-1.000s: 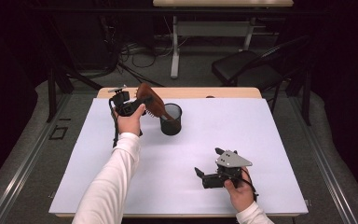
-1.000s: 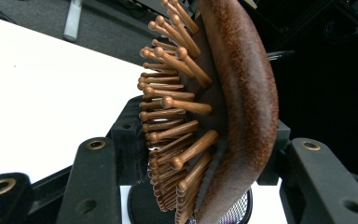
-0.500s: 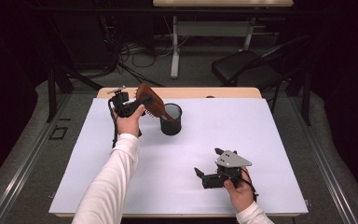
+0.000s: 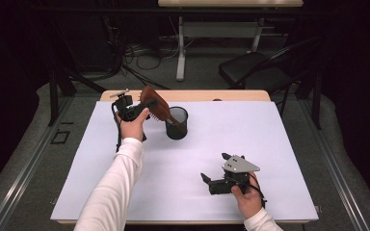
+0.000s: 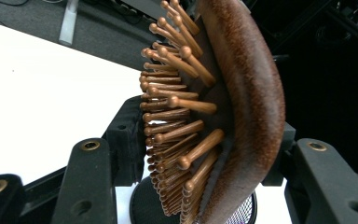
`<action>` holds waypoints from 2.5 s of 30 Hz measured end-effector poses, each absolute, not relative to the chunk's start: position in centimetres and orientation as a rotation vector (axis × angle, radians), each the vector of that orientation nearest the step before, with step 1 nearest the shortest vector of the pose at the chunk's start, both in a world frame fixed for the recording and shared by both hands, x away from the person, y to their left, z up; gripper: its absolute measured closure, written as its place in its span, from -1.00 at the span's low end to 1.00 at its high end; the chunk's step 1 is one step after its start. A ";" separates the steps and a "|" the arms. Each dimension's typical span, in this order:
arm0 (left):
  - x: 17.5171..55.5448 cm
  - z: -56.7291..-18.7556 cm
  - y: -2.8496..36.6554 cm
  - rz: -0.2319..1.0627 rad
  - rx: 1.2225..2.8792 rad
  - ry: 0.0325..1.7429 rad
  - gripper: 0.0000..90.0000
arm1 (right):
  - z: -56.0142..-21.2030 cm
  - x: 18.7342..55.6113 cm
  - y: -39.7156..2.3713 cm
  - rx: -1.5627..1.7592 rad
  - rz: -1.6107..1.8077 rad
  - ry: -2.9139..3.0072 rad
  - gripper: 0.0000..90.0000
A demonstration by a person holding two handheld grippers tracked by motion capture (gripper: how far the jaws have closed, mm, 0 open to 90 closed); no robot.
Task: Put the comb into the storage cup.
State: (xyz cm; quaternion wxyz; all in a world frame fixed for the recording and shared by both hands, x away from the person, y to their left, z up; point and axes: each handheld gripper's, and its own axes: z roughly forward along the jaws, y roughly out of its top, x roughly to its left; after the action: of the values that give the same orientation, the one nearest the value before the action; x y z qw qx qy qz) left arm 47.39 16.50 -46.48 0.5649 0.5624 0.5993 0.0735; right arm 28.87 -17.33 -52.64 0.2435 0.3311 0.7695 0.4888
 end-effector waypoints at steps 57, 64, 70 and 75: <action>47.0 -45.6 17.1 0.236 1.343 1.367 -0.33 | -53.0 29.2 -17.4 0.921 1.330 2.106 -0.97; 46.8 -45.4 17.4 0.238 1.338 1.374 -0.33 | -53.0 29.2 -17.4 0.923 1.329 2.106 -0.97; 46.6 -45.4 17.5 0.215 1.322 1.378 -0.41 | -53.0 29.1 -17.3 0.924 1.328 2.106 -0.97; 46.5 -45.4 17.7 0.218 1.317 1.389 -0.51 | -53.1 29.2 -17.3 0.919 1.324 2.113 -0.97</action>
State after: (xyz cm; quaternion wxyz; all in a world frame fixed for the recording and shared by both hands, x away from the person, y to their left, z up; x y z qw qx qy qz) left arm 46.50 17.66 -45.39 0.5707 0.5613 0.5921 0.0929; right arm 29.19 -17.32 -53.07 0.2400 0.3357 0.7719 0.4836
